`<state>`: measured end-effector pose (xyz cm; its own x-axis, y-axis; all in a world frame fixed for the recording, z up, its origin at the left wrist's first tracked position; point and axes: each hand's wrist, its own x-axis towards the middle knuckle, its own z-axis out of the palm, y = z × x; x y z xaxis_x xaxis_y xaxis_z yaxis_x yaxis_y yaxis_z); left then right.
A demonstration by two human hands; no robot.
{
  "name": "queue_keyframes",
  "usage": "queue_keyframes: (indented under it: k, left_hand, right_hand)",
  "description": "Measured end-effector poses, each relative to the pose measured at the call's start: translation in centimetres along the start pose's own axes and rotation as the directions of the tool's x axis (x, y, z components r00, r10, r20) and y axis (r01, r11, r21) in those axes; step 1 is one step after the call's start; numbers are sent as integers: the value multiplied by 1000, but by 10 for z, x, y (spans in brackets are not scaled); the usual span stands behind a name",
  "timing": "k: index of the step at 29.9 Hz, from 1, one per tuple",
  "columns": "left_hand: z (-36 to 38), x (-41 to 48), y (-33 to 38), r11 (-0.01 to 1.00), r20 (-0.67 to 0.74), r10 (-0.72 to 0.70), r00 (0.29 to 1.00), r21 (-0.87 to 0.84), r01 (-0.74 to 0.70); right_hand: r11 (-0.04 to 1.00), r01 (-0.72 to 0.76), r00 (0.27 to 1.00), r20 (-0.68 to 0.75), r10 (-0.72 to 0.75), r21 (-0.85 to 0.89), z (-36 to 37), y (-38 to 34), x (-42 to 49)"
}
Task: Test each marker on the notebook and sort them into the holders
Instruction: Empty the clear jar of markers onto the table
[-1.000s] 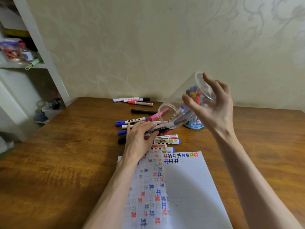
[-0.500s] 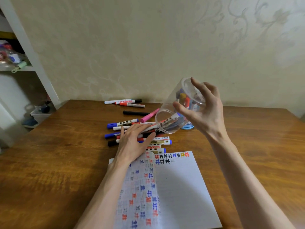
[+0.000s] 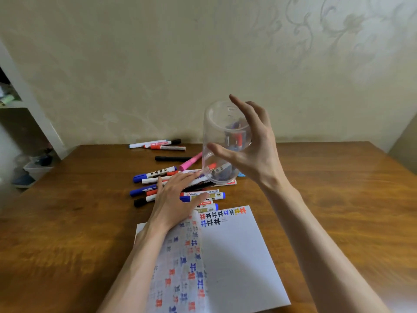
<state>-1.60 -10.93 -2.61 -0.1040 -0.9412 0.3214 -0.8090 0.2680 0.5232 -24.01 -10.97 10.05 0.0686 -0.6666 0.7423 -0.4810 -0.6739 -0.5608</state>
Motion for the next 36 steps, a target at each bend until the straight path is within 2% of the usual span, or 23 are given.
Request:
queue_keyframes:
  k: [5,12,17,20,22,28,32,36]
  left_hand:
    - [5,2,-4,998,-29,56,998,6,-55]
    - [6,3,-1,998,-12,37,999,52,-36]
    - [-1,2,9,999,-65,-31,997,-25,29]
    - [-9,0,17,936,-46,-206,977,-299,184]
    - [-14,-1,23,898,-30,-244,969,-384,214]
    - [-14,-6,40,954,-30,-126,992,-279,113]
    - [-12,-3,33,934,-67,-178,982,-326,147]
    - [-10,-5,30,910,-119,-169,978,-399,108]
  right_hand:
    - [1000,8,1000,19,-8,13,-4,-4,9]
    - [994,-9,998,-63,16,106,1,-8,10]
    - [965,-118,984,-103,145,234,6,-8,1]
    - [879,-230,938,-146,315,419,6,-1,-8]
    - [822,-284,910,-131,393,493,6,6,-16]
    - [781,-321,866,-167,471,536,1,8,-13]
    - [722,-357,844,-126,521,592,-1,4,-9]
    - [671,-403,813,-93,575,623,5,0,-10]
